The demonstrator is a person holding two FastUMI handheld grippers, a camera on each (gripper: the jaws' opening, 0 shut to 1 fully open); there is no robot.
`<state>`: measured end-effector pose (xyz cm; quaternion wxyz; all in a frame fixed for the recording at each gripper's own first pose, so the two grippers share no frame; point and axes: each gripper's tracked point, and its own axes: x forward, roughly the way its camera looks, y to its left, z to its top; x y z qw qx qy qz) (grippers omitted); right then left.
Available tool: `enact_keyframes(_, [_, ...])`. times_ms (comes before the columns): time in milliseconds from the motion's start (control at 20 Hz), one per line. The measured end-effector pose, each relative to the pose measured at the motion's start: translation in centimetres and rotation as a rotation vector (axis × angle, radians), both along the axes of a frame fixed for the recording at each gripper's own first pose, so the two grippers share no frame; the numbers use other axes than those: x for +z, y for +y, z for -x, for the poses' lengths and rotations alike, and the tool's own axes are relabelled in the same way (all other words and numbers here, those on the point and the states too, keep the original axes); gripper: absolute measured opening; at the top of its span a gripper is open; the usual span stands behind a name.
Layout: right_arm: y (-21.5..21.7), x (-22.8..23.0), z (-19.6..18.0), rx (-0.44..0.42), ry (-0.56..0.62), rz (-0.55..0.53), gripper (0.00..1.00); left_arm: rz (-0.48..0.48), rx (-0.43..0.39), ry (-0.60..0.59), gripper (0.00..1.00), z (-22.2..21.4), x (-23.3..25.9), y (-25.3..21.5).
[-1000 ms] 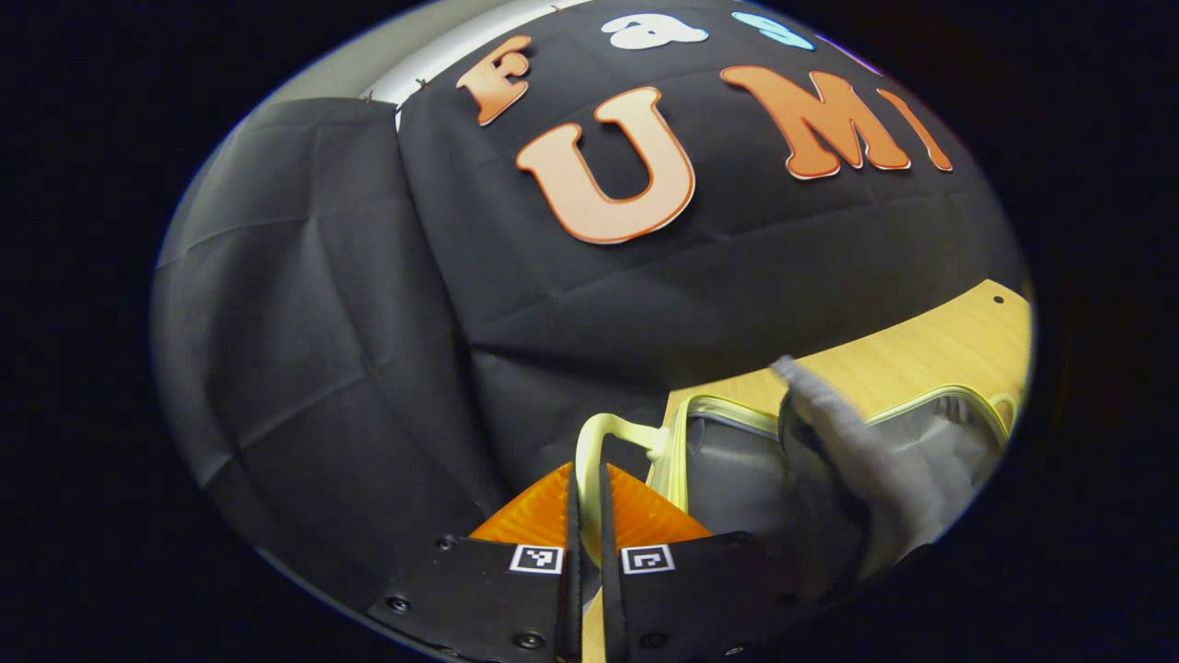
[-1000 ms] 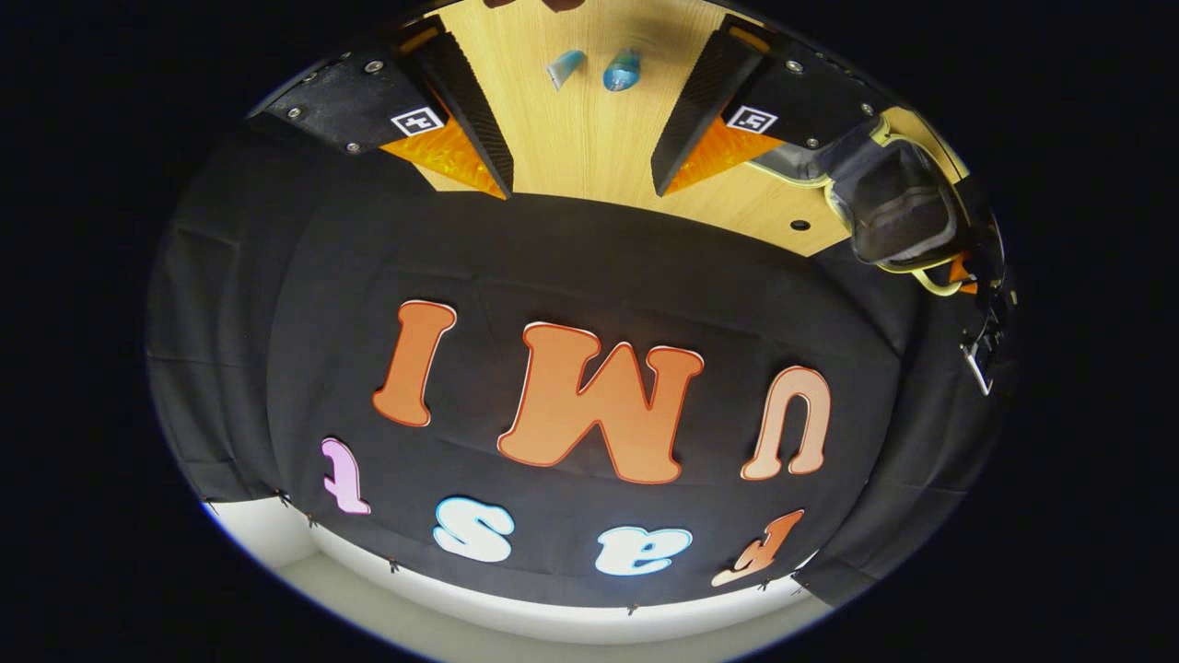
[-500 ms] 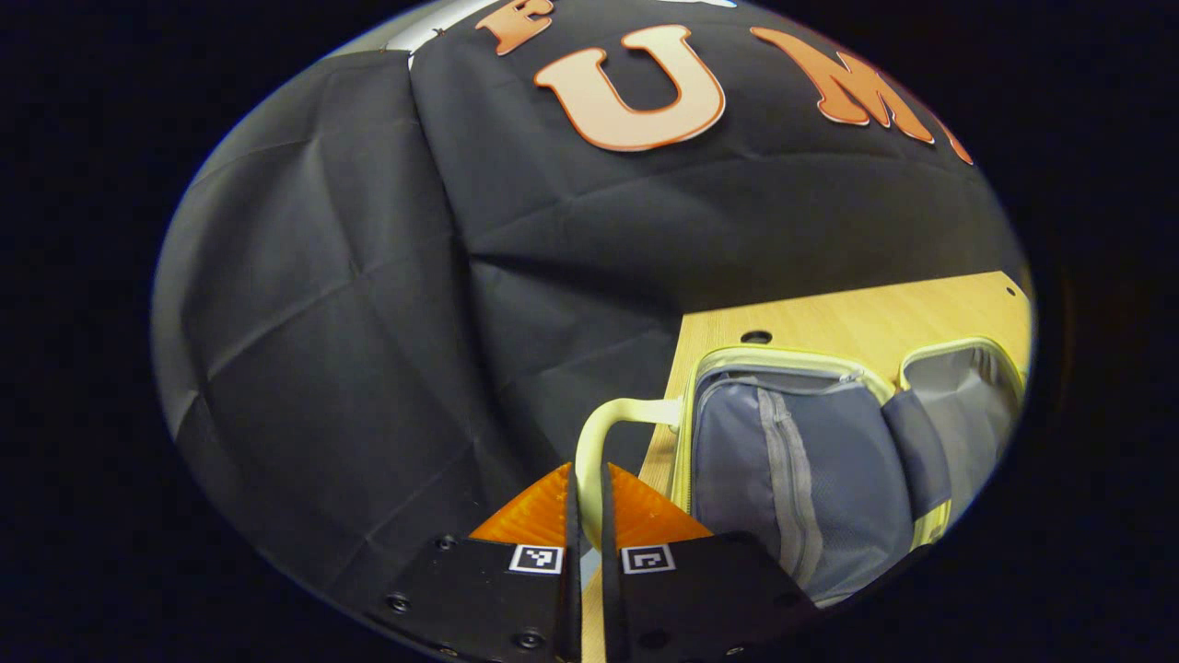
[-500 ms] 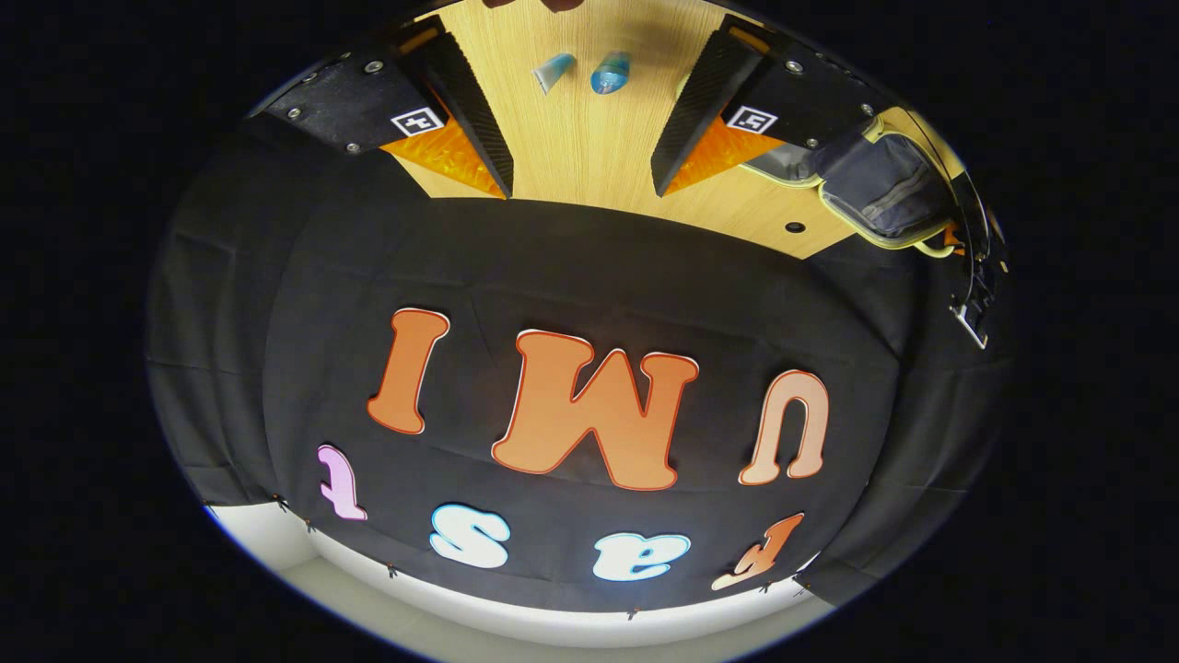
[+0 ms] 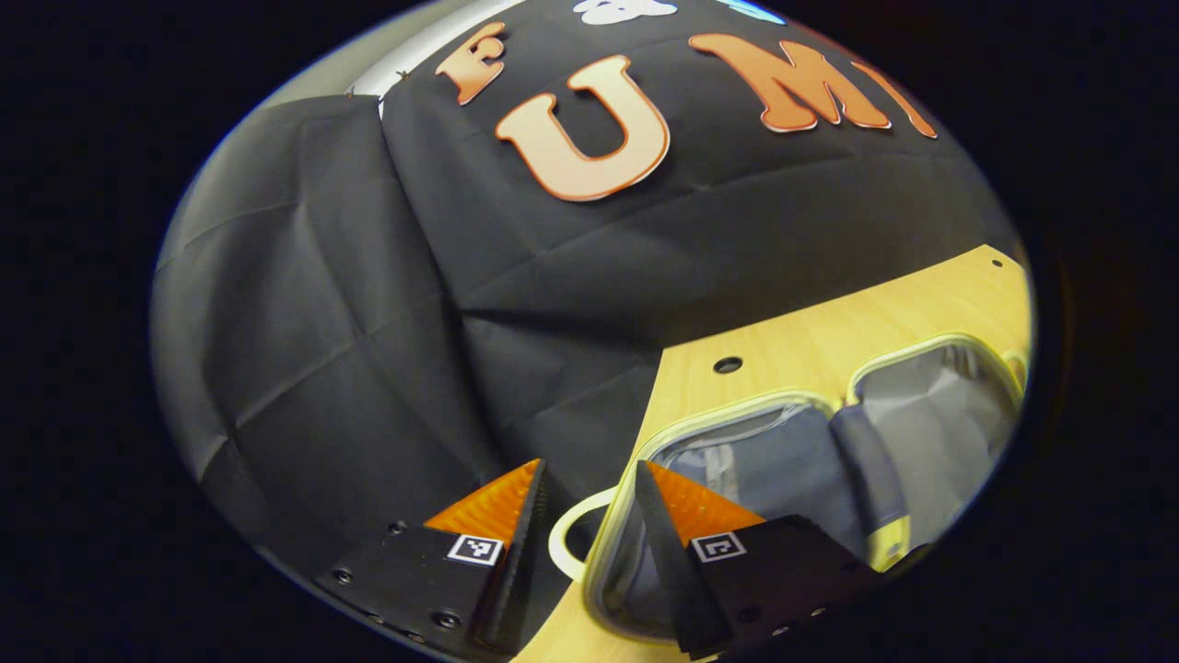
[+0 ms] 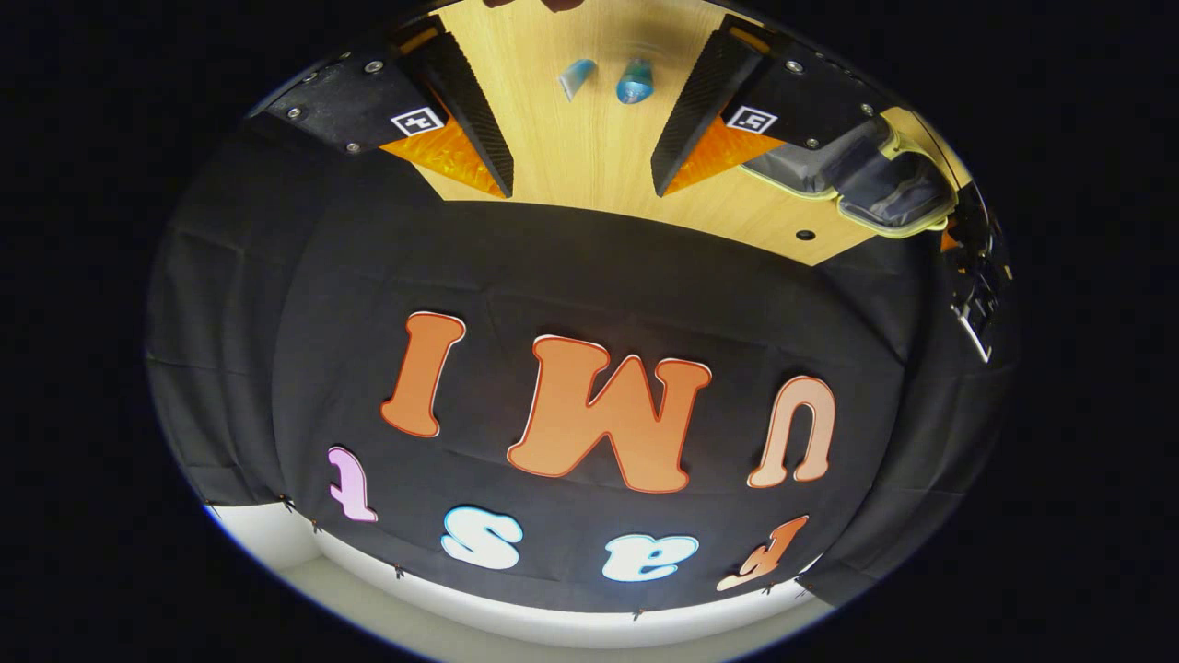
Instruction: First open the suitcase, pack the skin care products into it, and then close the suitcase.
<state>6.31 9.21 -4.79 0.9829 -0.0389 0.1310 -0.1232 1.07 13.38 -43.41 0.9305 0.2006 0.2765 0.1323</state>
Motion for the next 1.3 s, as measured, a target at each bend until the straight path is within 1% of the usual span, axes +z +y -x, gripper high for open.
enact_keyframes(50, [-0.4,-0.4,0.2,0.002,0.007,0.0,0.95,-0.002,-0.022,-0.021,0.6,0.0,1.1,-1.6])
enact_keyframes(100, [-0.8,-0.9,0.4,0.007,0.012,-0.003,0.96,0.001,-0.045,-0.044,0.65,-0.1,2.3,-3.5])
enact_keyframes(200, [-1.7,-2.0,0.9,0.008,0.027,-0.021,0.95,0.043,-0.098,-0.063,0.74,-0.6,3.3,-7.9])
enact_keyframes(250, [-2.1,-2.3,1.0,0.016,0.029,-0.034,0.96,0.059,-0.126,-0.068,0.77,-0.9,3.9,-10.2])
enact_keyframes(300, [-2.7,-2.4,1.2,0.021,0.026,-0.038,0.96,0.061,-0.146,-0.082,0.86,-1.3,4.8,-12.3])
enact_keyframes(350, [-3.4,-2.4,1.3,0.019,0.019,-0.037,0.96,0.065,-0.174,-0.101,0.81,-1.4,5.5,-14.5])
enact_keyframes(450, [-4.7,-2.5,1.5,0.02,0.006,-0.046,0.95,0.103,-0.227,-0.126,0.88,-1.7,6.5,-18.6])
enact_keyframes(550, [-5.6,-3.0,1.6,0.029,0.001,-0.067,0.96,0.156,-0.261,-0.132,0.91,-1.9,7.0,-22.6])
enact_keyframes(600, [-6.0,-3.5,1.7,0.031,0.004,-0.081,0.96,0.163,-0.272,-0.137,0.95,-1.9,7.4,-24.3])
enact_keyframes(650, [-6.2,-3.9,1.8,0.042,0.005,-0.104,0.96,0.163,-0.276,-0.149,0.95,-1.8,7.9,-25.7])
enact_keyframes(800, [-6.7,-5.6,2.2,0.069,0.021,-0.133,0.96,0.216,-0.314,-0.15,0.95,-1.2,8.1,-31.0])
enact_keyframes(900, [-7.3,-6.7,2.4,0.091,0.038,-0.134,0.96,0.25,-0.347,-0.121,0.98,-0.4,7.2,-34.9])
enact_keyframes(950, [-7.5,-7.5,2.6,0.103,0.052,-0.138,0.96,0.252,-0.356,-0.108,0.98,-0.2,6.8,-36.3])
enact_keyframes(1100, [-7.8,-9.9,2.9,0.148,0.096,-0.183,0.96,0.304,-0.394,-0.077,0.98,0.8,5.6,-41.1])
enact_keyframes(1300, [-7.5,-13.3,2.8,0.229,0.163,-0.217,0.96,0.36,-0.406,-0.028,0.98,2.6,2.8,-46.4])
